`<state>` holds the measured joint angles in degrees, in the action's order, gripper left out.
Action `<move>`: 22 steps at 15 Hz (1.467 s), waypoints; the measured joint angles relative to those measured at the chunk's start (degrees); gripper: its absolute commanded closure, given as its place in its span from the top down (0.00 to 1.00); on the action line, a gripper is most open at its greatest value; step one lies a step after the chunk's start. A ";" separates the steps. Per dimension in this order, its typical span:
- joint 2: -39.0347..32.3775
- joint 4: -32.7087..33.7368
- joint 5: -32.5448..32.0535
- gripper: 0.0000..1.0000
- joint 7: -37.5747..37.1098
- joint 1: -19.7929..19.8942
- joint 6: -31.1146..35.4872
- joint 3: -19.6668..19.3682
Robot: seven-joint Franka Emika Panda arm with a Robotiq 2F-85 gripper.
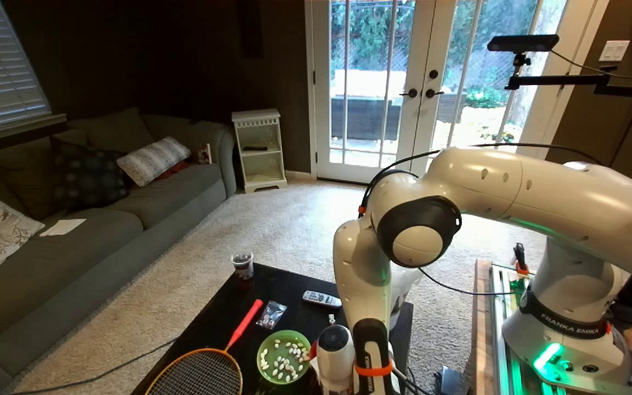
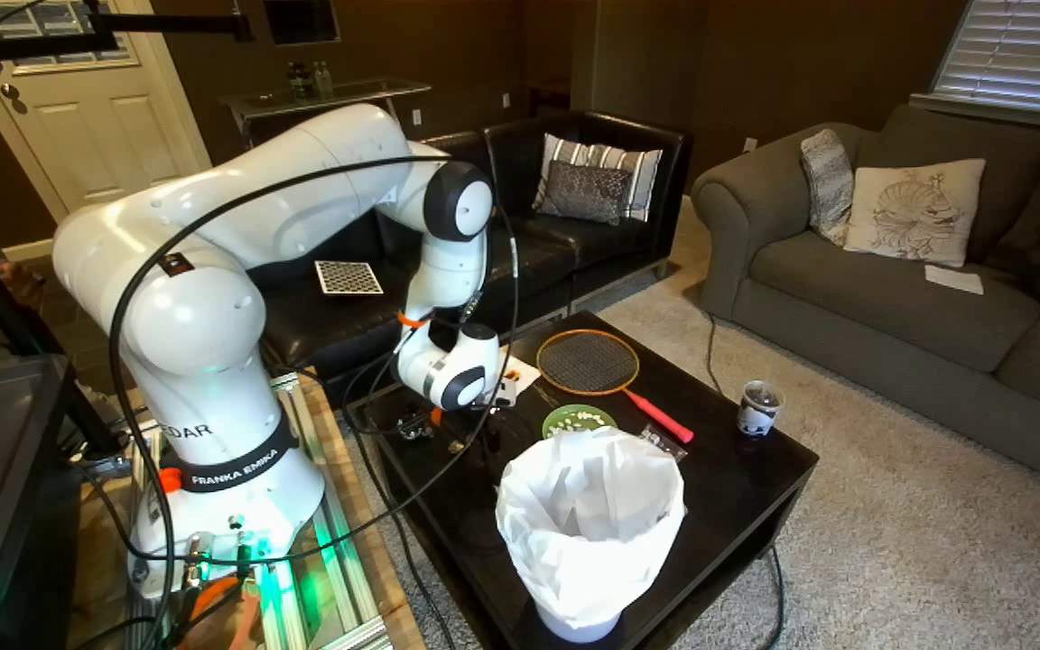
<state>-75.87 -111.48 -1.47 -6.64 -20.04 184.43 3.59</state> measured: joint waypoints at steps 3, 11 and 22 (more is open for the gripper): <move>0.22 0.03 0.14 1.00 0.00 -0.50 0.60 -0.11; 1.03 0.03 2.63 1.00 -1.32 -6.36 0.31 -3.36; 1.03 -0.50 3.25 1.00 -1.96 -3.92 0.83 -1.58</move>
<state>-74.84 -111.98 1.78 -8.60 -23.97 185.25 2.02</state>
